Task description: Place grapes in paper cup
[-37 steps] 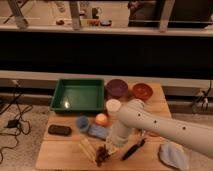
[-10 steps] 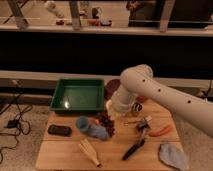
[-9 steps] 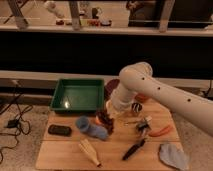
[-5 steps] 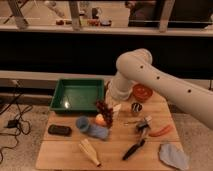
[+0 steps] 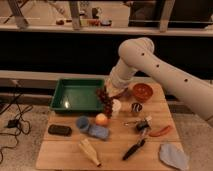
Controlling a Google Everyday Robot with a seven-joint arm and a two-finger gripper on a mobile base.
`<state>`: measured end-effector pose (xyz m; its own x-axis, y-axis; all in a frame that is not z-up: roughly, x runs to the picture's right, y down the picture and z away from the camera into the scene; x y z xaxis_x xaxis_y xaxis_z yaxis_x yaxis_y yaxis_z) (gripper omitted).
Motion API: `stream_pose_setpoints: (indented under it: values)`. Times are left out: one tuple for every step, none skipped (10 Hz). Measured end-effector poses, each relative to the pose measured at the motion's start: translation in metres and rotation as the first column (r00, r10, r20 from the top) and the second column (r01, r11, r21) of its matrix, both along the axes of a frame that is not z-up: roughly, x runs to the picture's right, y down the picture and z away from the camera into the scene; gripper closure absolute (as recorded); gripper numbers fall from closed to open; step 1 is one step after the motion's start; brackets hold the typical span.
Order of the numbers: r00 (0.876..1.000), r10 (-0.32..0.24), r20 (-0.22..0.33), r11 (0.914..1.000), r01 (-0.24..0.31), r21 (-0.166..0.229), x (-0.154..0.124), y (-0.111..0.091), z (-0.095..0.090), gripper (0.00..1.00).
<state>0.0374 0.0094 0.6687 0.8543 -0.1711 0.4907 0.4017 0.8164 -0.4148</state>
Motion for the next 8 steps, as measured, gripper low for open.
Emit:
stream_pose_setpoints:
  values:
    - [1.000,0.014,-0.005,0.9999,-0.014,0.000,0.006,-0.006,0.004,1.00]
    - [1.000,0.018,-0.008,0.9998,-0.018,0.006,0.007,-0.015,0.003,1.00]
    - [1.000,0.017,-0.012,0.9998,-0.017,0.008,0.007,-0.022,0.002,1.00]
    - [1.000,0.016,-0.017,0.9998,-0.016,0.012,0.006,-0.030,0.002,1.00]
    - [1.000,0.016,-0.019,0.9997,-0.016,0.016,0.006,-0.035,0.002,1.00]
    - [1.000,0.014,-0.021,0.9998,-0.013,0.017,0.004,-0.040,0.004,1.00]
    - [1.000,0.008,-0.018,0.9998,-0.008,0.020,-0.002,-0.045,0.006,1.00]
    - [1.000,0.006,-0.017,0.9998,-0.006,0.020,-0.003,-0.046,0.006,1.00]
